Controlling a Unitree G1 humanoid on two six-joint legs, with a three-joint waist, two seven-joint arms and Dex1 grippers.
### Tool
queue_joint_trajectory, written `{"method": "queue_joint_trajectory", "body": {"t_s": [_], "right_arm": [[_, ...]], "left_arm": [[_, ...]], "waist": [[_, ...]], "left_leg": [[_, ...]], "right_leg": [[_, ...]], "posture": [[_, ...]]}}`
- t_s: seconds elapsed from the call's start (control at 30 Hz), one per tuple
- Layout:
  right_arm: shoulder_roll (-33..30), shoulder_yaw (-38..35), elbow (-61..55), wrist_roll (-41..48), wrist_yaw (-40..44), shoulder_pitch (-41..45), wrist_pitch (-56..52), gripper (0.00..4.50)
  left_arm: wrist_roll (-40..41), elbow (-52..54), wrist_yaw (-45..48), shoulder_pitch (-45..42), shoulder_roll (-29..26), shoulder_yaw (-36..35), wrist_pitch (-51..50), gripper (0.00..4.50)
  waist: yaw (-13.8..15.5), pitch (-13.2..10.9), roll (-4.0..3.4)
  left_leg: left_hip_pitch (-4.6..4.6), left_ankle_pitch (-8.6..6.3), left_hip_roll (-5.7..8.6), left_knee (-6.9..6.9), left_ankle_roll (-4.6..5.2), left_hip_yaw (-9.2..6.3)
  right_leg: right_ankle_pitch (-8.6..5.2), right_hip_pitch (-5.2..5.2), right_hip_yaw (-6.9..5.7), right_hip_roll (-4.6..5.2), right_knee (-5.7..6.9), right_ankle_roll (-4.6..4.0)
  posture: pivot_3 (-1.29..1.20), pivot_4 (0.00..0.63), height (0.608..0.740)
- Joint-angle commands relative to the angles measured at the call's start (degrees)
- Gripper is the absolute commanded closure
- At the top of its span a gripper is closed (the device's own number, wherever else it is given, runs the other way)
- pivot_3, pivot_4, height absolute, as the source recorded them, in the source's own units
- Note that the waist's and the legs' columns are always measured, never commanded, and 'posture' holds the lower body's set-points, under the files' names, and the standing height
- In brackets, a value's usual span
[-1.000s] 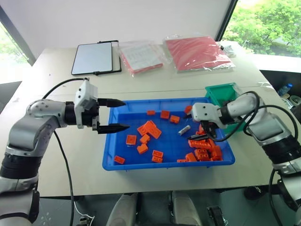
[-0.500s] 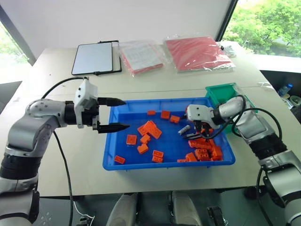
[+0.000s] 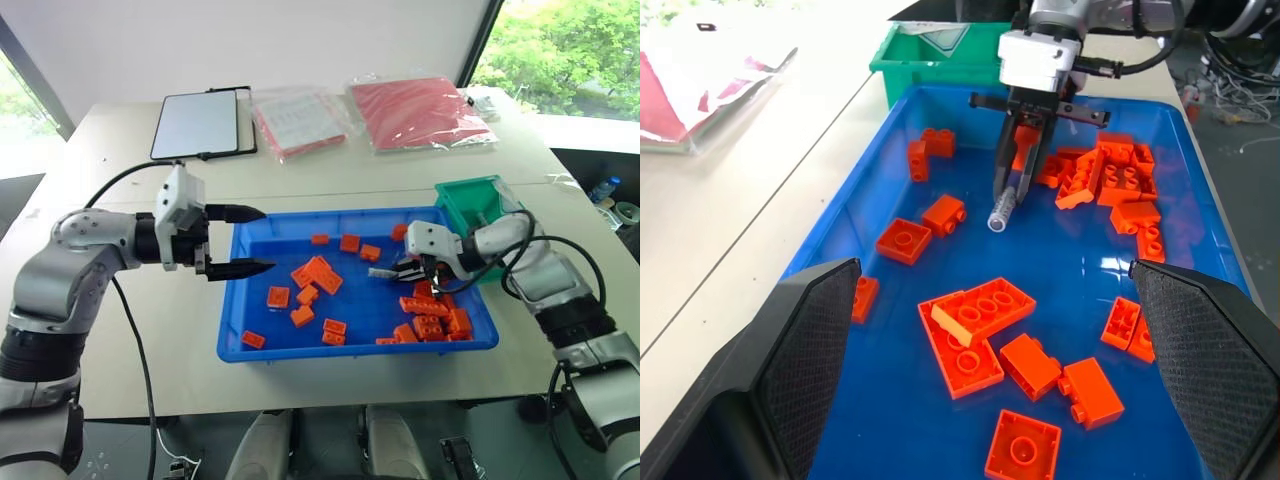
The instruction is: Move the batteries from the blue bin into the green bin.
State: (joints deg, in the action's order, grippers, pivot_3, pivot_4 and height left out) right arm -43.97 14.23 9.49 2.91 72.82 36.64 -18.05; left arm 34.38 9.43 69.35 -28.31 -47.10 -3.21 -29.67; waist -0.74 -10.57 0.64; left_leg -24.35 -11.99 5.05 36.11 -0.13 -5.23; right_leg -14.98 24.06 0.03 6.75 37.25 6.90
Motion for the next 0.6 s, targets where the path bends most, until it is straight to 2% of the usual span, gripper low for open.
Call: {"method": "queue_joint_trajectory", "body": {"t_s": [0.03,0.13,0.23,0.37,0.4,0.43,0.53,0.6], "right_arm": [[-3.17,-11.94,-8.49,4.15,-7.40,0.29,-11.27,4.48],[-7.29,-19.48,-9.46,3.62,-14.11,-0.07,-19.55,4.48],[-14.03,-21.44,-6.51,-1.41,-19.66,-2.76,-20.94,4.48],[-14.34,-22.41,-6.41,0.13,-21.90,-5.71,-24.01,4.48],[-14.02,-22.21,-6.84,0.40,-22.08,-5.93,-23.46,3.40],[-13.40,-22.01,-6.95,0.28,-23.06,-5.57,-22.83,3.04],[-12.34,-23.05,-5.91,0.67,-25.30,-3.24,-22.04,1.50],[-12.87,-25.16,-5.16,1.67,-25.97,-1.87,-20.81,1.50]], "left_arm": [[0.06,0.48,0.25,-0.11,-0.43,-1.41,1.01,0.00],[-0.18,-0.01,0.59,0.51,-0.54,-1.56,1.49,0.00],[-0.25,-0.51,0.67,0.38,-0.30,-1.33,1.63,0.00],[-0.69,-1.88,1.03,-1.48,0.66,0.07,2.12,0.00],[-0.85,-2.26,1.10,-1.97,0.85,0.35,2.26,0.00],[-1.01,-2.75,1.20,-2.63,1.08,0.57,2.33,0.00],[-1.48,-3.91,1.76,-3.85,1.44,0.96,2.69,0.00],[-1.82,-4.64,2.10,-4.35,1.59,1.14,3.12,0.00]], "waist": [[0.05,-0.01,-0.01],[0.26,-0.01,-0.01],[0.84,-0.01,-0.01],[0.66,-0.01,-0.01],[0.31,-0.01,-0.01],[-0.08,-0.01,-0.01],[-0.40,-0.03,-0.09],[-0.30,-0.07,-0.15]], "left_leg": [[-0.02,0.00,0.00,0.00,0.00,0.00],[-0.04,0.00,0.00,-0.01,0.00,0.00],[-0.05,0.00,0.03,-0.01,0.00,0.02],[-0.03,-0.01,-0.01,-0.01,0.01,0.07],[-0.03,-0.01,-0.02,-0.02,0.01,0.11],[-0.03,-0.01,-0.02,-0.01,0.01,0.11],[-0.02,0.00,-0.03,-0.02,0.02,0.18],[-0.03,0.00,-0.03,-0.04,0.02,0.20]], "right_leg": [[0.00,0.02,0.00,0.01,0.00,0.00],[0.00,0.04,0.01,0.02,-0.01,0.00],[-0.01,0.02,0.01,0.05,-0.03,-0.01],[-0.01,0.00,0.02,0.05,-0.06,-0.02],[-0.01,0.02,0.07,0.05,-0.06,-0.02],[-0.01,0.02,0.08,0.05,-0.04,-0.02],[0.00,0.06,0.13,0.03,-0.02,0.00],[0.00,0.10,0.14,0.02,-0.01,0.00]], "posture": [[0.00,0.150,0.735],[0.00,0.150,0.735],[0.00,0.150,0.735],[0.00,0.150,0.735],[0.00,0.150,0.735],[0.00,0.150,0.735],[0.00,0.150,0.735],[0.00,0.150,0.735]]}}
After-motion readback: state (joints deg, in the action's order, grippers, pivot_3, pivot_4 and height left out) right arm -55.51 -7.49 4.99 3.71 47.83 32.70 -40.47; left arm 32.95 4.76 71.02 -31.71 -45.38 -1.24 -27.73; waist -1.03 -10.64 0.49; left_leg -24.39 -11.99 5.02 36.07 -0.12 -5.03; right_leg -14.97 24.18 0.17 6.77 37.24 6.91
